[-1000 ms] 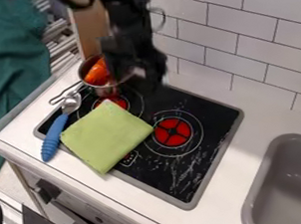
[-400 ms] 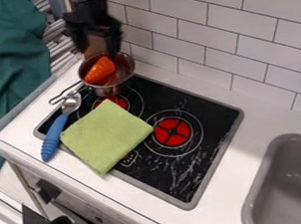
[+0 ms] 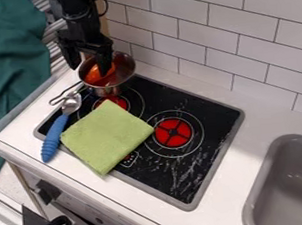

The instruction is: Take the orange object out from the silver pot and put it on the right burner

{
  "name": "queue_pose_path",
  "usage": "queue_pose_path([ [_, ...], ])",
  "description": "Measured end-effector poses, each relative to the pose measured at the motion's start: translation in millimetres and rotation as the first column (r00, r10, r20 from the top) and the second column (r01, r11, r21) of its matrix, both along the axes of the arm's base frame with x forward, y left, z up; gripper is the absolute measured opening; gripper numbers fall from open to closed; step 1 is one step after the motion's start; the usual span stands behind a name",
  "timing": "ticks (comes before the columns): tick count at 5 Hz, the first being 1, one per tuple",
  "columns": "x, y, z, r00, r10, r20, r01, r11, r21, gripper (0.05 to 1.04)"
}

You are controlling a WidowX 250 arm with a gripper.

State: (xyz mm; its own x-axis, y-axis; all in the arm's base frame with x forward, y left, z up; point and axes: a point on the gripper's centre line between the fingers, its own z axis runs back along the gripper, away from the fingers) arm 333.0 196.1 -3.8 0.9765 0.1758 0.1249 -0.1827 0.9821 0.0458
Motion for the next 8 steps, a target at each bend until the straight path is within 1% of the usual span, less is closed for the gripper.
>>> queue_pose_path([
  [1,-9.1,-3.1,-7.7,1.000,-0.009,-0.020,0.009,1.000,0.000,0.999],
  [2,-16.8,-8.0,-4.5,1.000,-0.007,-0.011,0.007,1.000,0.007,0.999],
  [3,-15.4,-12.7,-5.1,1.000,-0.014,-0.013,0.014,1.000,0.023,0.999],
  [4,-12.6,-15.8,-0.1,1.000,-0.021,0.004,0.021,0.999,0.050,0.999],
  [5,-7.4,-23.3,0.1,0.999,-0.035,0.003,0.035,0.997,0.066,0.999],
  [6,2.0,-28.7,3.8,0.999,-0.044,0.021,0.042,0.996,0.082,0.999],
  [7,7.8,-34.5,5.0,0.998,-0.055,0.034,0.052,0.995,0.085,0.999],
  [8,16.3,-34.4,1.5,0.998,-0.053,0.032,0.050,0.995,0.083,0.999],
])
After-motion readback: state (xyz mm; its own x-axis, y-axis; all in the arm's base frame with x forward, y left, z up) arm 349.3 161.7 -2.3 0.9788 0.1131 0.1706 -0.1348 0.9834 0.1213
